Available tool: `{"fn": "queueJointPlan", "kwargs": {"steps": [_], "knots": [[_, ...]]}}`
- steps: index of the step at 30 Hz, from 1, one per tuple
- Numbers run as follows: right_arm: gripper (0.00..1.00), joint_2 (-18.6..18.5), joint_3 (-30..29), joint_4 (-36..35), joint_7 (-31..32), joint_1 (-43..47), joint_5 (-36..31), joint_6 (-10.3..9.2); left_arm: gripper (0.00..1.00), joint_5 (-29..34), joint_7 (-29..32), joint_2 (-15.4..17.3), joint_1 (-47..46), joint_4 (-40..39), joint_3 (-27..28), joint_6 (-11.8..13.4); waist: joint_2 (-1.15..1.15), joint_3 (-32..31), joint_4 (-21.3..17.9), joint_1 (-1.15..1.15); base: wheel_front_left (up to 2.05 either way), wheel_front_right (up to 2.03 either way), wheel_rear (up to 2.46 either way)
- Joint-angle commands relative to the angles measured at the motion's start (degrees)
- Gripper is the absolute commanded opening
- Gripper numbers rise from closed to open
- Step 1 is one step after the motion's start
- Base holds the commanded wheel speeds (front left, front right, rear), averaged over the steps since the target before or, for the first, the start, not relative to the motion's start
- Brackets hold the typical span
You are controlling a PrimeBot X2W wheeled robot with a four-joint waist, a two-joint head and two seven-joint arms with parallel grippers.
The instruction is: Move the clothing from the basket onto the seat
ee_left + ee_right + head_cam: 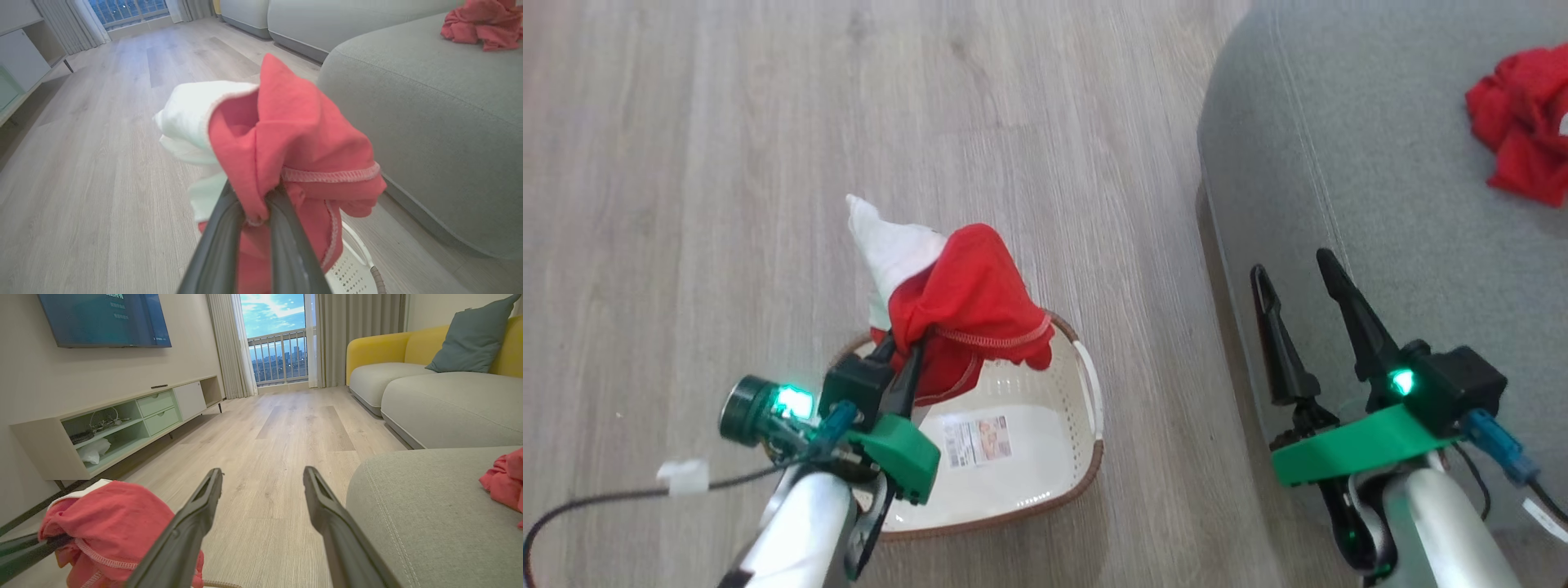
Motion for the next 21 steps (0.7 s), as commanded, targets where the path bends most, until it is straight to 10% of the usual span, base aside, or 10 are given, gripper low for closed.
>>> {"fn": "queueJointPlan", "kwargs": {"steps": [1,21], "knots": [[1.00,-0.6,1.0,-1.8,-0.4,0.1,0.3,0.00,0.00,-0.7,-0.8,0.1,0.0,-4.3,3.0,0.4,-0.01,-1.4,0.9,0.01,0.00,0.00,0.00],[1.00,-1.9,1.1,-1.9,-0.4,2.1,1.2,0.00,0.00,-1.9,-0.8,-4.6,9.2,-19.8,9.7,-5.0,-0.01,-4.6,3.8,0.01,0.00,0.00,0.00]]}}
